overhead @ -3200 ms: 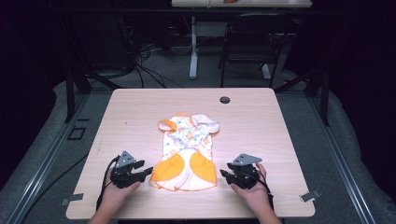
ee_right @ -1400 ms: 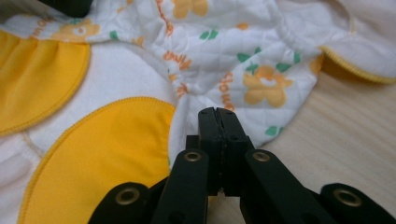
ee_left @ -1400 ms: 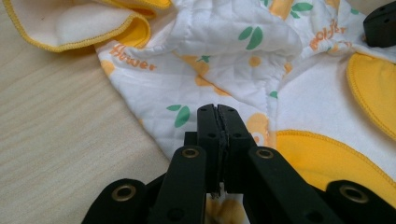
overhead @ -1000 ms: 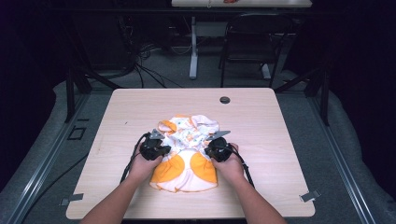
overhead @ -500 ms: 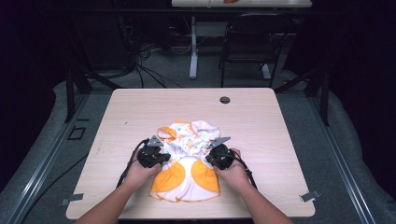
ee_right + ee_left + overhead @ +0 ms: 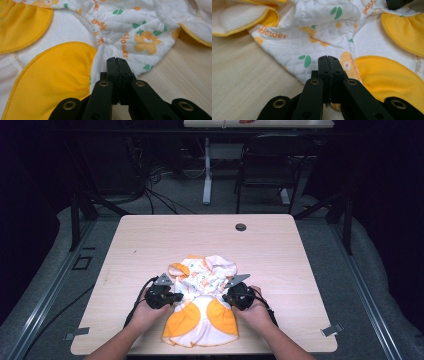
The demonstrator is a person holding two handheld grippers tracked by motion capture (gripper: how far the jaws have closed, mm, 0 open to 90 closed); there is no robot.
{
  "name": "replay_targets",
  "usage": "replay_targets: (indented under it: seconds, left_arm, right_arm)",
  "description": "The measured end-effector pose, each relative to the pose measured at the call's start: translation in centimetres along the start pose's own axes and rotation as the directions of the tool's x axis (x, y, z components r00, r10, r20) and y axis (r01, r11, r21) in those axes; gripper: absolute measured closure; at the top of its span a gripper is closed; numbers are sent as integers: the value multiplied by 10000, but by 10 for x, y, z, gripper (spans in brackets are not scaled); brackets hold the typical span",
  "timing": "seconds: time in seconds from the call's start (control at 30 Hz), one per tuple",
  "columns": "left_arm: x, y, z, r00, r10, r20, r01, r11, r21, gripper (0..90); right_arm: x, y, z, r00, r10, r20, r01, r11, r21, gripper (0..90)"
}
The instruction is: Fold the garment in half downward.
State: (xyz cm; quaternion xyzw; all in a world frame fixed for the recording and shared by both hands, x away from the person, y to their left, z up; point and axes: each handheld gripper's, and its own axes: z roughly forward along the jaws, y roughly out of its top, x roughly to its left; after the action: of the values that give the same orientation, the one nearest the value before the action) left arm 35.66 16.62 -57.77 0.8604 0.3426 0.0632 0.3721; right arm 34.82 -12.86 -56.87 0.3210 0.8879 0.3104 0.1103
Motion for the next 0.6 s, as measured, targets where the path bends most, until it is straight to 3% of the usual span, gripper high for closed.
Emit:
replay_targets:
  seconds: [0.4, 0.6]
  left_arm:
    - [-9, -4, -3, 9999, 145, 64, -145, 9998, 105, 900]
    - [-6, 2, -4, 9997, 220, 41, -221, 9995, 222, 886]
  right_arm:
    - [9, -7, -7, 9997, -189, -169, 191, 9997, 117, 900]
    - [5, -4, -9, 9991, 165, -403, -159, 9998, 146, 900]
